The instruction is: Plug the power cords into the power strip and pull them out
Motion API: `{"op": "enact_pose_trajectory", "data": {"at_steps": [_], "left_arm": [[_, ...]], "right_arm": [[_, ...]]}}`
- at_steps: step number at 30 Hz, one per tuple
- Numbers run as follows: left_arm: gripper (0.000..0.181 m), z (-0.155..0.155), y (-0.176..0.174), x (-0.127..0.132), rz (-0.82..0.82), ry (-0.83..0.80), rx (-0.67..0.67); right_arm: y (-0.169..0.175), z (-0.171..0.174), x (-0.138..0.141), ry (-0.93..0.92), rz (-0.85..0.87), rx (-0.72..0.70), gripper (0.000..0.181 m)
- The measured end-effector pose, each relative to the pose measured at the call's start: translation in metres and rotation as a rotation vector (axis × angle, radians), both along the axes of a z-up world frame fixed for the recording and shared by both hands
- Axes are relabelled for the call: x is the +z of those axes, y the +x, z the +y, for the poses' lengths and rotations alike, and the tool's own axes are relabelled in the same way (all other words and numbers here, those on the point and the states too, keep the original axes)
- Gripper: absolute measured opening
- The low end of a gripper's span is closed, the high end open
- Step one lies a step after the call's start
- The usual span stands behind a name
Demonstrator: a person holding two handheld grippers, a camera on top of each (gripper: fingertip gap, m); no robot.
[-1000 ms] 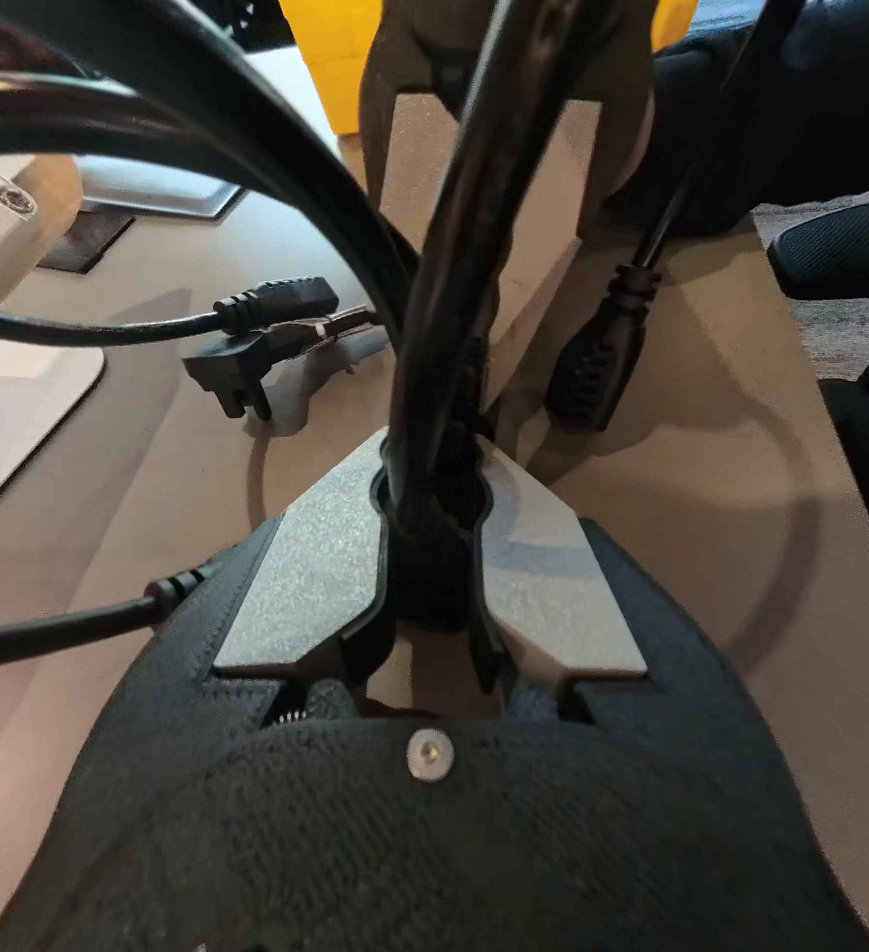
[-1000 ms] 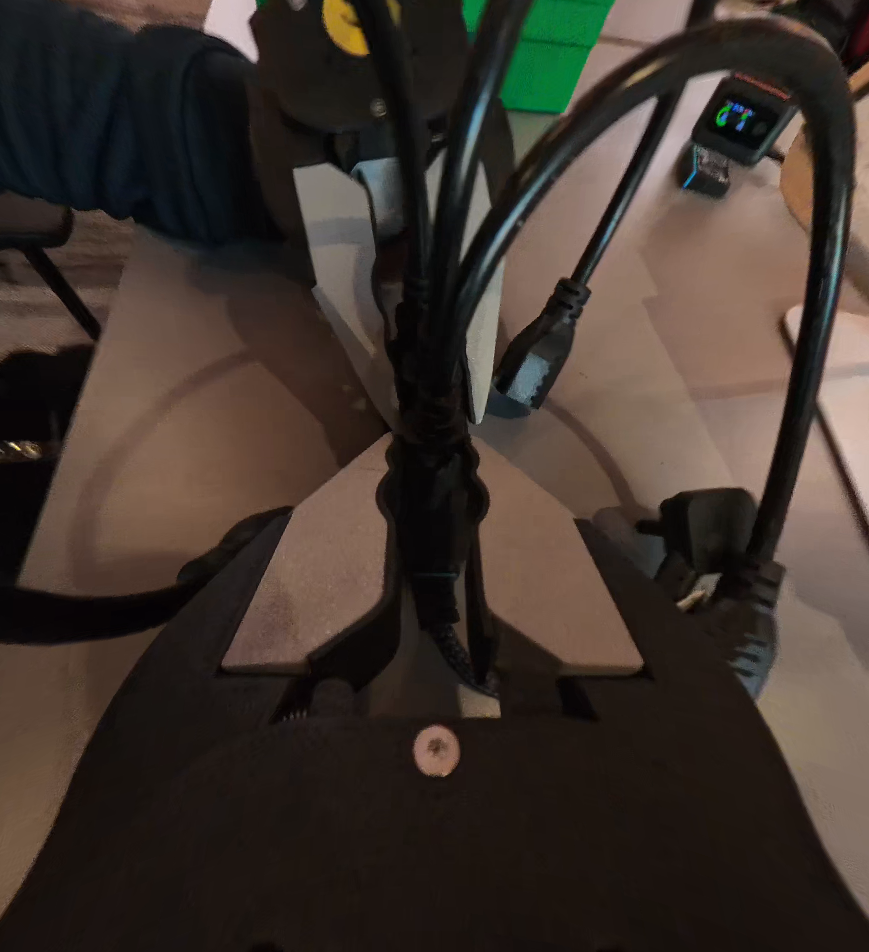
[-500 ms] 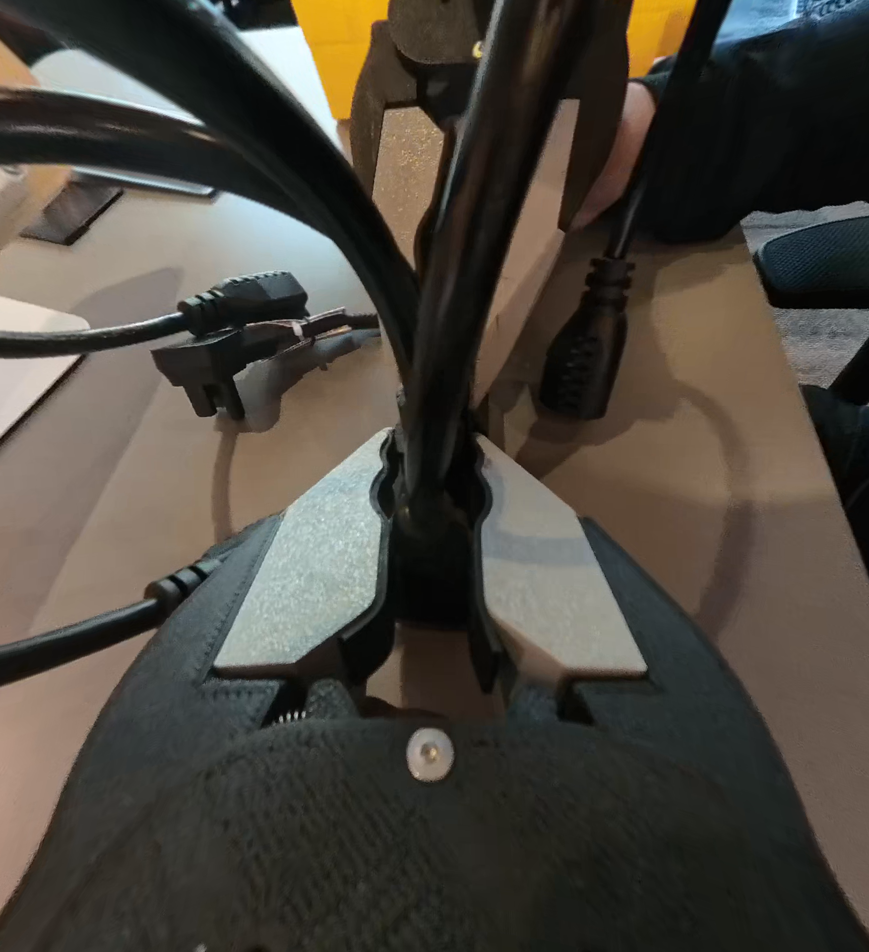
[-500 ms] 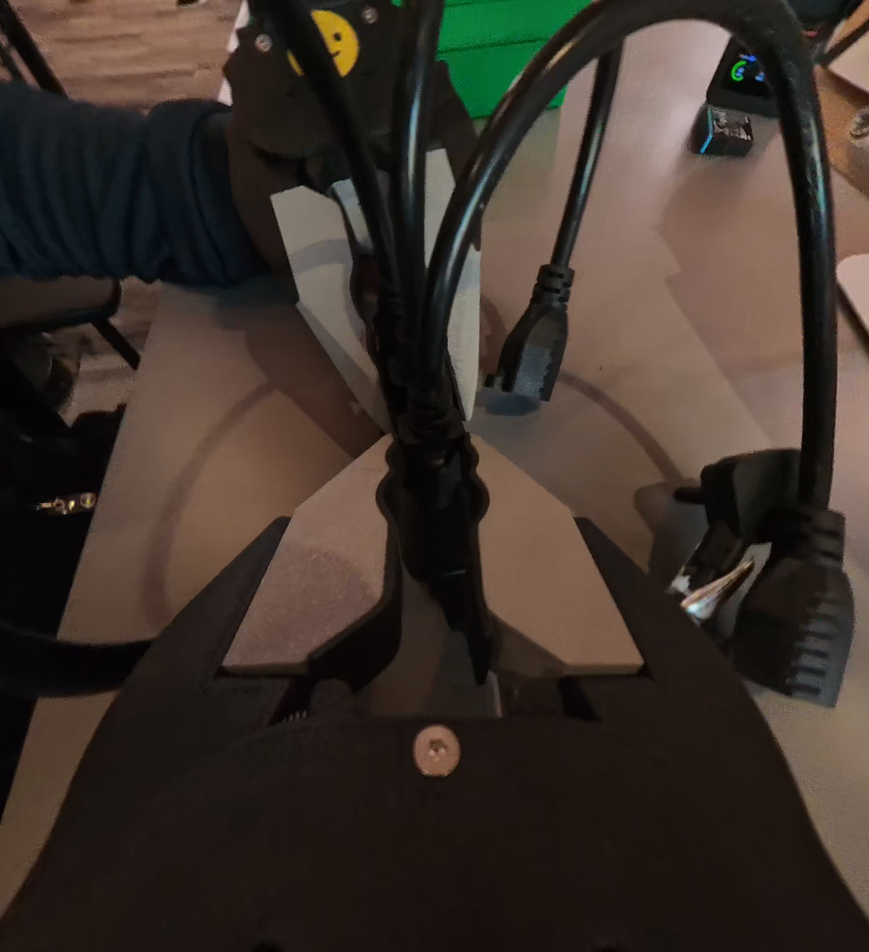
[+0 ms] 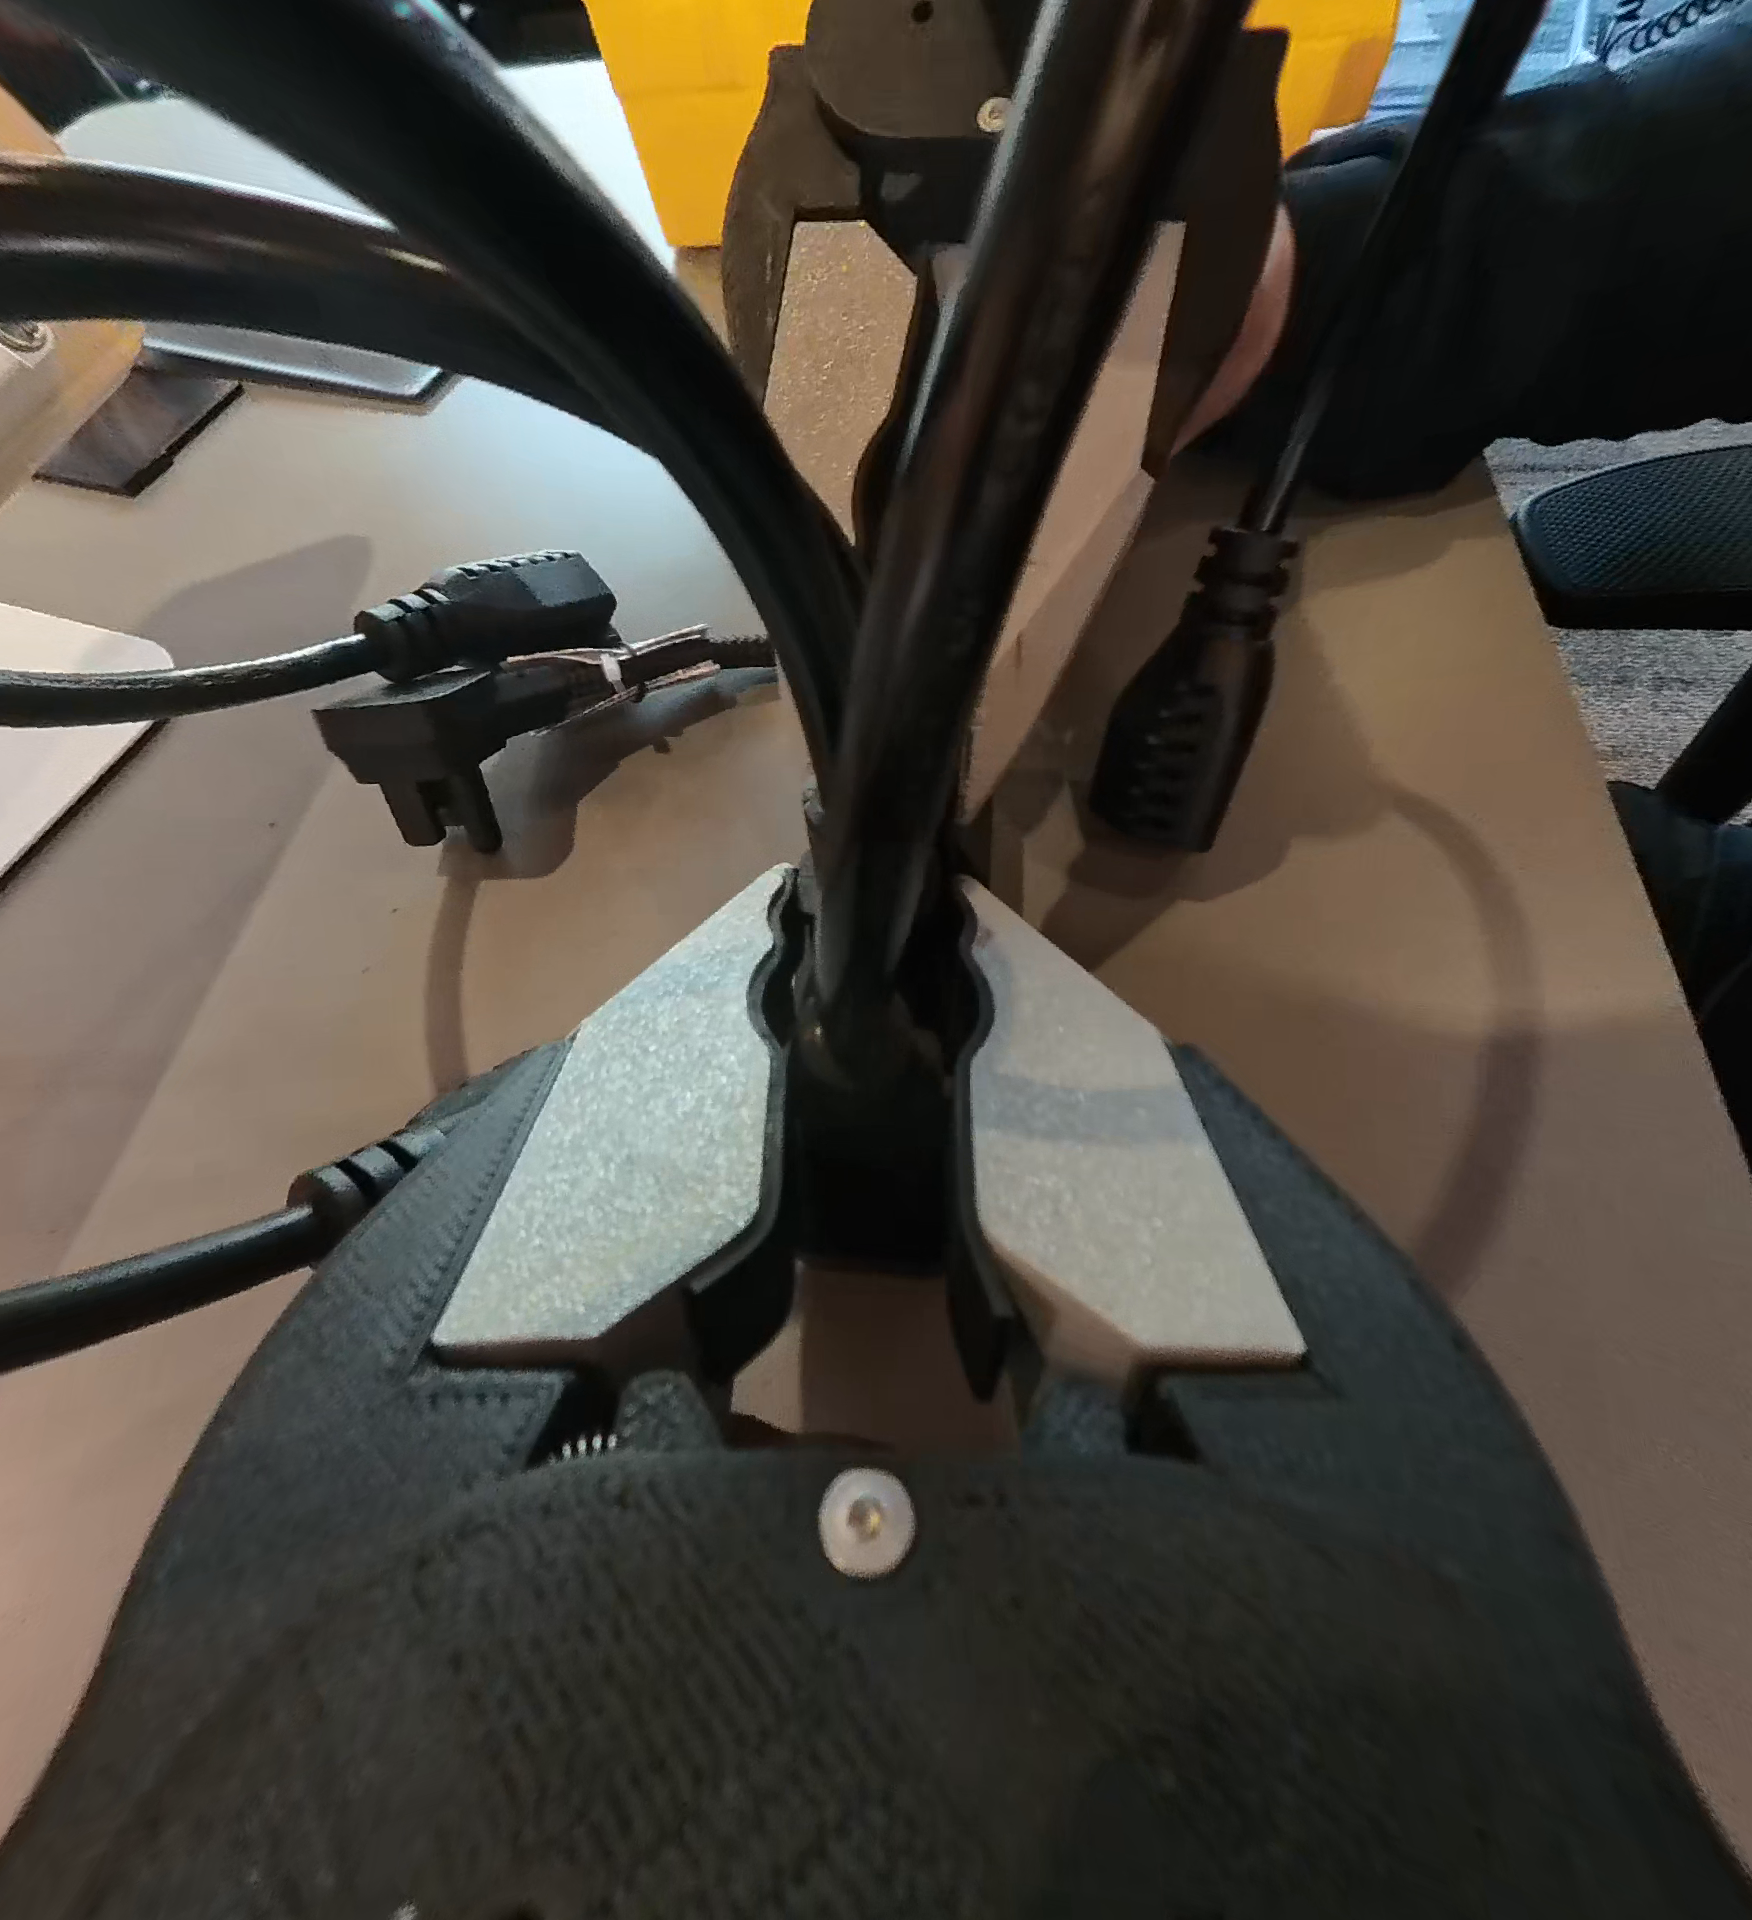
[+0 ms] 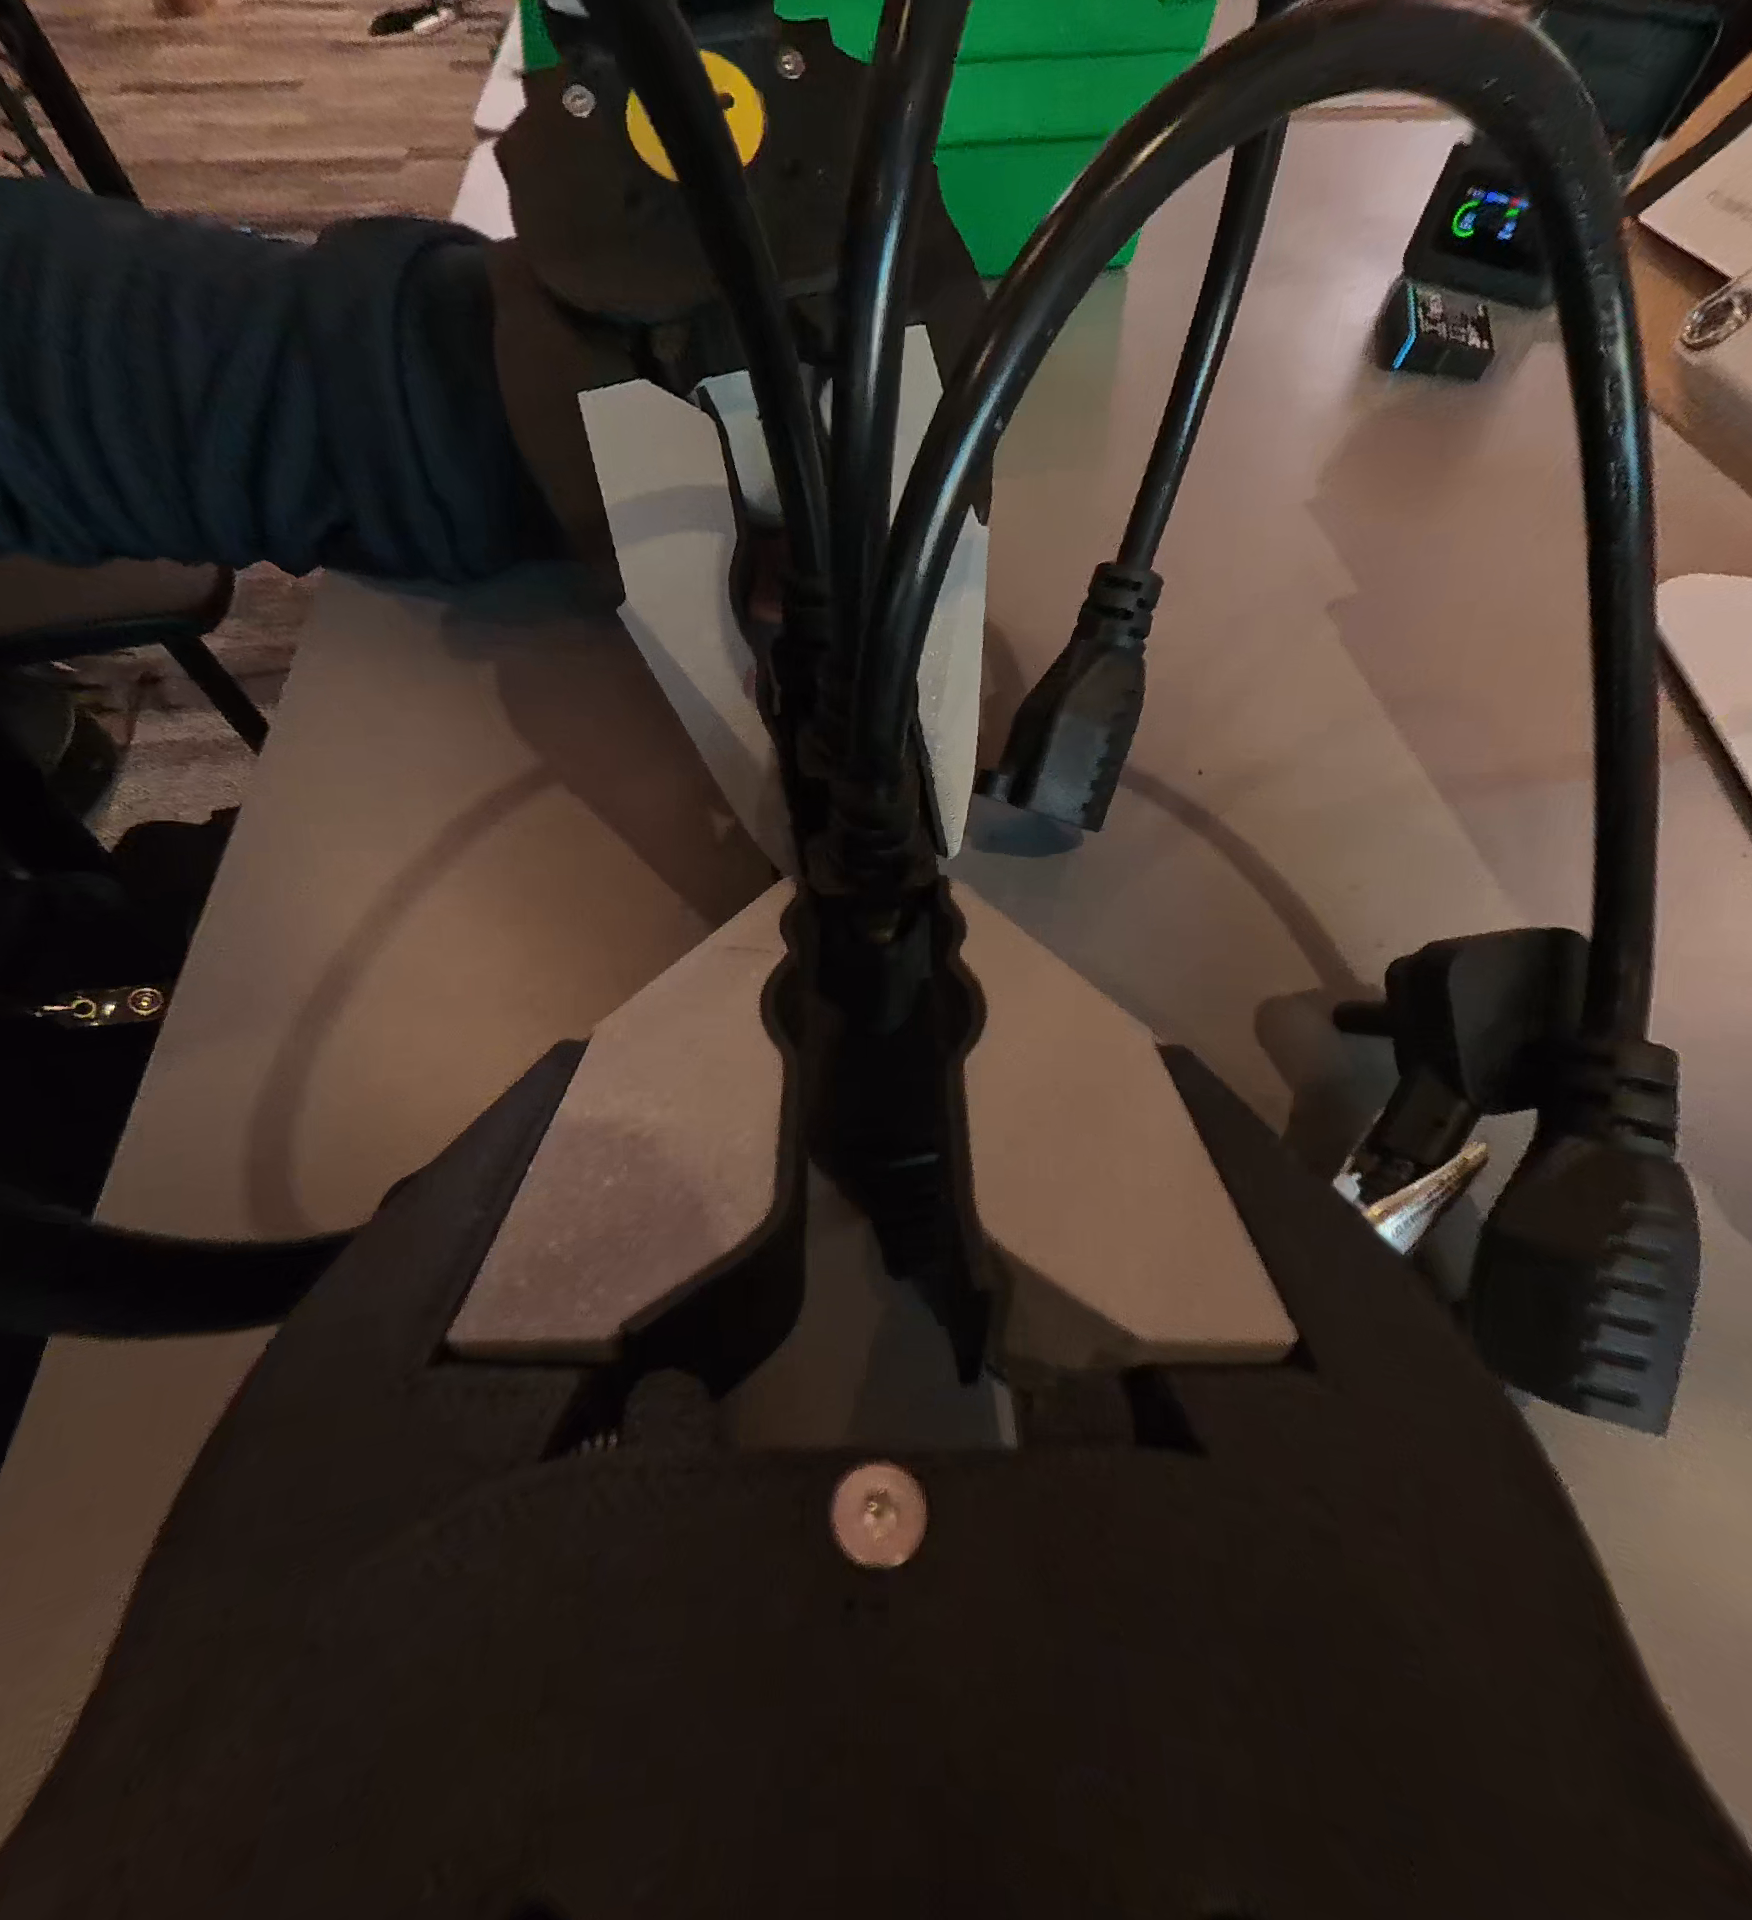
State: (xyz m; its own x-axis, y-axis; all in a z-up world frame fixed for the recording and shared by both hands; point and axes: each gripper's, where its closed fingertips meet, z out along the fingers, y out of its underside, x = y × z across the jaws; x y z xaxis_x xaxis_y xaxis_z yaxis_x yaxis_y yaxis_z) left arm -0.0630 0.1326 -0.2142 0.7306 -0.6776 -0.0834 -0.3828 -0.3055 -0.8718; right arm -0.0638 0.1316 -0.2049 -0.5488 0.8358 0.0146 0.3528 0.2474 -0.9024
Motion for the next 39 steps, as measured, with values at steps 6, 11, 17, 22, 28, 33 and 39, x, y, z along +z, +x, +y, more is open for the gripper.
{"op": "enact_pose_trajectory", "data": {"at_steps": [6,11,17,22,28,33,39], "left_arm": [[0.025,0.002,-0.001,-0.001,-0.007,-0.012,0.000],[0.026,0.001,0.005,-0.001,-0.003,-0.012,-0.016],[0.028,0.004,0.001,-0.003,0.063,0.003,0.033],[0.025,0.004,0.006,-0.006,0.043,-0.014,0.015],[0.026,0.001,0.007,-0.006,0.027,-0.036,-0.007],[0.026,0.000,0.004,-0.007,0.023,-0.041,0.000],[0.026,-0.003,0.007,-0.007,0.027,-0.044,-0.016]], "right_arm": [[0.001,0.001,0.020,-0.095,0.072,0.010,0.016],[-0.005,-0.003,0.020,-0.105,0.070,0.005,0.013],[-0.014,0.013,0.021,-0.210,0.012,-0.077,0.013],[-0.003,0.006,0.020,-0.096,0.065,-0.020,0.013],[-0.005,0.006,0.020,-0.111,0.044,-0.031,0.013],[-0.002,0.002,0.020,-0.058,0.065,-0.017,0.013],[-0.004,0.003,0.021,-0.115,0.036,-0.026,0.013]]}}
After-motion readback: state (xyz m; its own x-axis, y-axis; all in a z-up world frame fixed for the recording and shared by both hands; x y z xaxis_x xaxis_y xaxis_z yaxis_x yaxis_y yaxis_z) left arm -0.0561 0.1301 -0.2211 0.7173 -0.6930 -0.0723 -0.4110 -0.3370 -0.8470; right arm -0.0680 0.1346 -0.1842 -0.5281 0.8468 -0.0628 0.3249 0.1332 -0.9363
